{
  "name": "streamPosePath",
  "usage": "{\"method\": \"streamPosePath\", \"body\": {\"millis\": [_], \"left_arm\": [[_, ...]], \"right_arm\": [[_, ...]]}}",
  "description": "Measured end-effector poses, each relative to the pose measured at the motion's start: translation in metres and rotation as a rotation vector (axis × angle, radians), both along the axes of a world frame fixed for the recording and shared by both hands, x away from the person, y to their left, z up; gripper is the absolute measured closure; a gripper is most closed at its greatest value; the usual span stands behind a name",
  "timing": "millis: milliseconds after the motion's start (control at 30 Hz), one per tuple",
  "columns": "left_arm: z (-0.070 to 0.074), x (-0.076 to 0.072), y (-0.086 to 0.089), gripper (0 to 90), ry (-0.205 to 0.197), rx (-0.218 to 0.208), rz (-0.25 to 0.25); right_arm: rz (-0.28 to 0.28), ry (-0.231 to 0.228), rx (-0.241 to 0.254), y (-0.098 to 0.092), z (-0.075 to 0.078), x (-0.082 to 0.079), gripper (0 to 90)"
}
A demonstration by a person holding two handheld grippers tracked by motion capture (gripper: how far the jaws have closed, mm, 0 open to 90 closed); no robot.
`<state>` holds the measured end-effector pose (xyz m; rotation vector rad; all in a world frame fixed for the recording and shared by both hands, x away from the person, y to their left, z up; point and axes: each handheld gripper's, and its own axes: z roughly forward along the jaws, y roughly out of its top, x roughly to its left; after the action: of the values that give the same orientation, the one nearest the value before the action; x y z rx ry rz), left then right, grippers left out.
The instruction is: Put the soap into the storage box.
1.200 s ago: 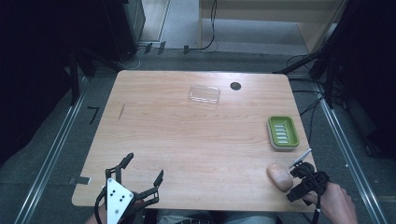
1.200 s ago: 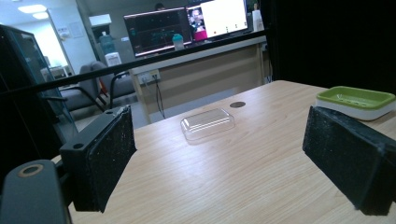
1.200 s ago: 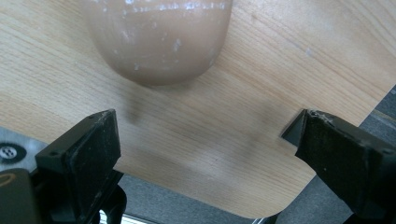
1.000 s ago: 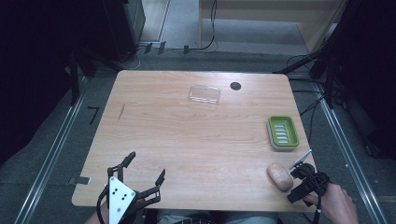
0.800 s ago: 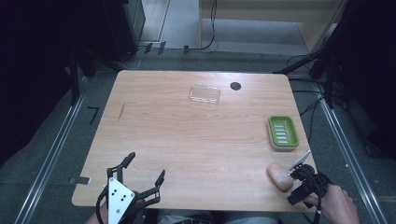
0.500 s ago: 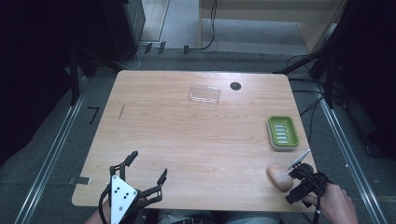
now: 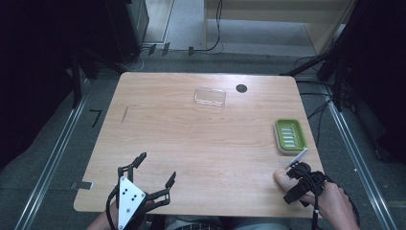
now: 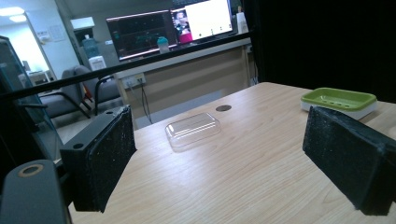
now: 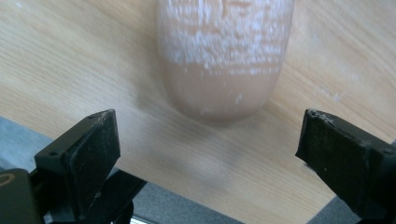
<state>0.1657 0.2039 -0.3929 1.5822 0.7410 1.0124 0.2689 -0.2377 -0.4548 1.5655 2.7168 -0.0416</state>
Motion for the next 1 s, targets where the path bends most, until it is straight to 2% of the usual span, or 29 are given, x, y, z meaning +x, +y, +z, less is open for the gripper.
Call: {"method": "streamPosePath", "body": {"millis": [167, 200, 567, 633, 1000], "left_arm": [[0.000, 0.001, -0.001, 9.9, -0.001, -0.001, -0.003], [0.000, 0.001, -0.001, 9.9, -0.002, -0.001, -0.005], [0.000, 0.001, -0.001, 9.9, -0.001, -0.004, -0.005], [0.000, 0.001, -0.002, 9.9, -0.001, 0.001, -0.007], [0.000, 0.001, -0.001, 9.9, 0.001, -0.005, -0.001]], "right_arm": [[-0.010, 0.009, -0.003, 0.002, 0.000, 0.001, 6.0], [0.000, 0.008, -0.002, 0.002, 0.000, 0.002, 6.0], [-0.023, 0.018, 0.009, 0.005, -0.001, 0.016, 6.7], [-0.011, 0.031, 0.012, 0.006, -0.002, 0.020, 9.2], [-0.028, 0.051, 0.008, 0.012, -0.006, 0.031, 8.3]]}}
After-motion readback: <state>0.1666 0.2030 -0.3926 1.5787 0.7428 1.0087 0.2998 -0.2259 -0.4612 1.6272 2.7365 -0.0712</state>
